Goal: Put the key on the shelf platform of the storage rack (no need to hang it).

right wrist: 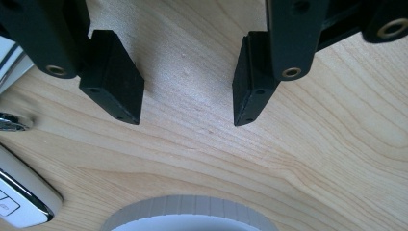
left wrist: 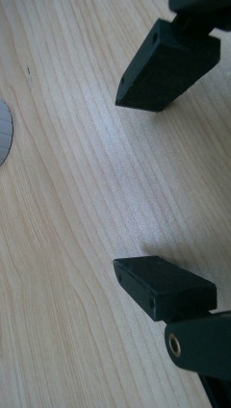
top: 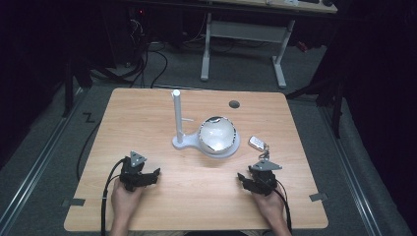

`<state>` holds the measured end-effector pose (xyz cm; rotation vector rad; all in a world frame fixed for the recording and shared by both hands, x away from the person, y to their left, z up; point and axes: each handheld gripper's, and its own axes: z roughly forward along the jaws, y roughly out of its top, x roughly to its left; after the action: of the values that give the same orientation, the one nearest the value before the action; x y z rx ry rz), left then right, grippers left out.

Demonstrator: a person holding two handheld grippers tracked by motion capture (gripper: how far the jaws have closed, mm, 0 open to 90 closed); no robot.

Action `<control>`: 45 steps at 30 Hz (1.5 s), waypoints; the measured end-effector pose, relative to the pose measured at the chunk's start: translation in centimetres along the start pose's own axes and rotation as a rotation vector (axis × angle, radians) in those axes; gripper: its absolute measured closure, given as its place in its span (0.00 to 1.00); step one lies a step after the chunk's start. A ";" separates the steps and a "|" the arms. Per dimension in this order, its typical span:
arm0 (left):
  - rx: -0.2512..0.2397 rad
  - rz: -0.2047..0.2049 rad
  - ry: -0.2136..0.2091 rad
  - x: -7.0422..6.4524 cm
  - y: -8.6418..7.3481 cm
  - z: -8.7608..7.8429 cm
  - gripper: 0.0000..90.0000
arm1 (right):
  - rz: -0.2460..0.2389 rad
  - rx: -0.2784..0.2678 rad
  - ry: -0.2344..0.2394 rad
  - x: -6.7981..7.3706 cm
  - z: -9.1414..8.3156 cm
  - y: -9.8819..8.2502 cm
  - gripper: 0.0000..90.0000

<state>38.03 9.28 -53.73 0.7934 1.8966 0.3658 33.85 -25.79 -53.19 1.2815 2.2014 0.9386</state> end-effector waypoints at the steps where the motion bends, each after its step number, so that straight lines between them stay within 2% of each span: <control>1: 0.000 0.001 0.000 0.0 0.0 0.0 0.23 | 0.000 0.000 0.000 0.0 0.0 0.0 0.50; 45: 0.002 -0.009 0.004 -0.1 0.0 0.0 0.23 | 0.016 0.010 -0.007 0.2 0.0 0.1 0.50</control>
<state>38.04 9.26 -53.68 0.7853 1.9041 0.3603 33.78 -25.55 -53.07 1.3065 2.1960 0.9290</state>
